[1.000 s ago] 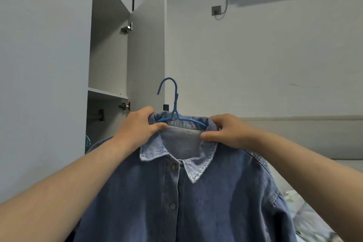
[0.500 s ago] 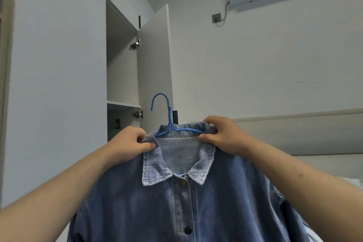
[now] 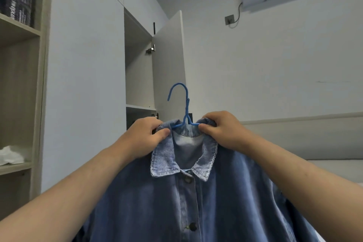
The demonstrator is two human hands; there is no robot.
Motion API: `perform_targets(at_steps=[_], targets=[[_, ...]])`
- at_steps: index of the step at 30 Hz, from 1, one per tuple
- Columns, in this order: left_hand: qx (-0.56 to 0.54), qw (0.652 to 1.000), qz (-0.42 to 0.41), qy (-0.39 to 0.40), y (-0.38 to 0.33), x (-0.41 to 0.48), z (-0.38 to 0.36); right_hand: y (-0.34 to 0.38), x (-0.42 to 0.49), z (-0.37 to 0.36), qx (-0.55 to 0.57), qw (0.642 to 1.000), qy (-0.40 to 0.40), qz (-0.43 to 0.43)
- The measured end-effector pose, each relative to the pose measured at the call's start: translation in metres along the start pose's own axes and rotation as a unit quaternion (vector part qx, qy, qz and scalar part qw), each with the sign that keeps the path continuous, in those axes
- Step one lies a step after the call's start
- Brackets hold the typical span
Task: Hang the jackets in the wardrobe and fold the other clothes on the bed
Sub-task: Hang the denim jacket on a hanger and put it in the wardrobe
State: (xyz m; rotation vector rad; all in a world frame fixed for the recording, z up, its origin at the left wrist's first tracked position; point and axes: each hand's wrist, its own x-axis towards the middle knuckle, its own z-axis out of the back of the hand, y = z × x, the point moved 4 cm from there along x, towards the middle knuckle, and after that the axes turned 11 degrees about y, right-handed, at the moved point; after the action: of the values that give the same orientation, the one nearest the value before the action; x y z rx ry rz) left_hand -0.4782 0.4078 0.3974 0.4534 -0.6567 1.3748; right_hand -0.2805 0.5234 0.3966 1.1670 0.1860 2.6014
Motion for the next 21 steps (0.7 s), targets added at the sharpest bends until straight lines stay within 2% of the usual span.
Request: perform_targets(at_steps=[5, 13, 21], targets=[[0.011, 0.998, 0.059, -0.031, 0.034, -0.014, 0.018, -0.006, 0.015, -0.005, 0.036, 0.998, -0.056, -0.008], [0.091, 0.988, 0.116, -0.036, 0.078, -0.029, 0.016, -0.003, 0.042, -0.049, -0.004, 0.999, 0.041, -0.002], [0.055, 0.99, 0.129, -0.034, 0.138, -0.036, -0.021, -0.026, 0.074, -0.114, 0.007, 0.998, 0.067, -0.011]])
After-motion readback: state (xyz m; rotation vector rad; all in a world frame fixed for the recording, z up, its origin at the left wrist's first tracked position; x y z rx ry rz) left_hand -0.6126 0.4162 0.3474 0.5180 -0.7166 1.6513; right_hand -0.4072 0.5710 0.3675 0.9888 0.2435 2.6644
